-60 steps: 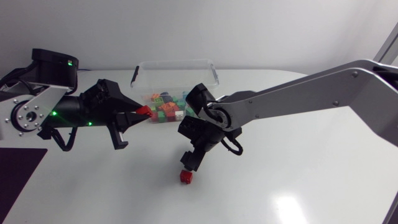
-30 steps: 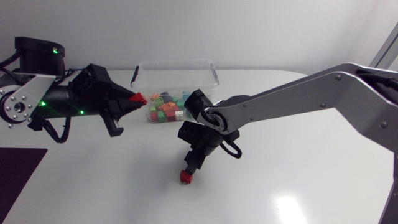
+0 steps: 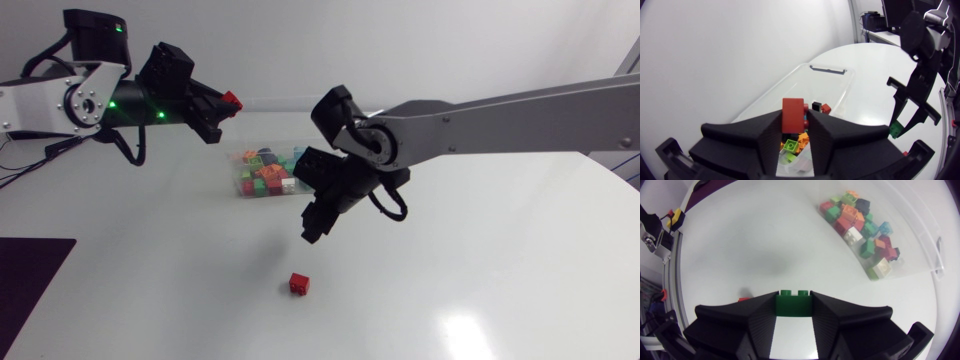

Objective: Place the duplo bricks in the container

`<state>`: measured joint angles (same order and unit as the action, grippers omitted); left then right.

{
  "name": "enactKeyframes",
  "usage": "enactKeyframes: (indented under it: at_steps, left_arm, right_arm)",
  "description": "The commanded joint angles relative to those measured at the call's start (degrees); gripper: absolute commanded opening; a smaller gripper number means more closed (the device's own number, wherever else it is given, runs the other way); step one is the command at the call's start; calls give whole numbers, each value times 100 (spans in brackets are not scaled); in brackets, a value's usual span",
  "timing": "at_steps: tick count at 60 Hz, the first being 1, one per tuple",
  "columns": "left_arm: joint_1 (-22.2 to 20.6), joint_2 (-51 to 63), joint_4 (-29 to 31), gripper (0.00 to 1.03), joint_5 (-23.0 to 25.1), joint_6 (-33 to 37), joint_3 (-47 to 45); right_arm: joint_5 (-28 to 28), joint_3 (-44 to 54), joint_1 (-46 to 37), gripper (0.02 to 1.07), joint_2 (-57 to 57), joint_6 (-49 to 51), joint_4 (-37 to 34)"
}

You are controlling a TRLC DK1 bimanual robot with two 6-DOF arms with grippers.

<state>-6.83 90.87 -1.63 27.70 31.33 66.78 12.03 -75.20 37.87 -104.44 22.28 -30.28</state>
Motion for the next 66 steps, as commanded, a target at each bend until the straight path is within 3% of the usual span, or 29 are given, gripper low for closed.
enactKeyframes:
  at_steps: [1,16,24,26,38,50,66]
  left_arm:
    - [-99,432,-180,26,-160,-268,362]
    - [-310,1469,-400,31,-643,-479,1170]
    - [-433,1829,-417,94,-1074,-514,1469]
    - [-451,1838,-417,99,-1109,-514,1487]
    - [-372,1504,-540,99,-1215,-505,1249]
    - [-284,282,-698,99,-1206,-382,168]
    - [-293,-992,-452,99,-758,-110,-1009]
  right_arm:
    - [36,-144,-104,25,188,-93,-136]
    - [212,-478,-403,25,460,-198,-145]
    - [300,-786,-596,25,486,-277,-127]
    - [317,-874,-631,25,486,-295,-118]
    - [396,-1515,-798,25,328,-365,-101]
    - [519,-2421,-921,25,-182,-514,-74]
    - [651,-3335,-957,25,-981,-787,154]
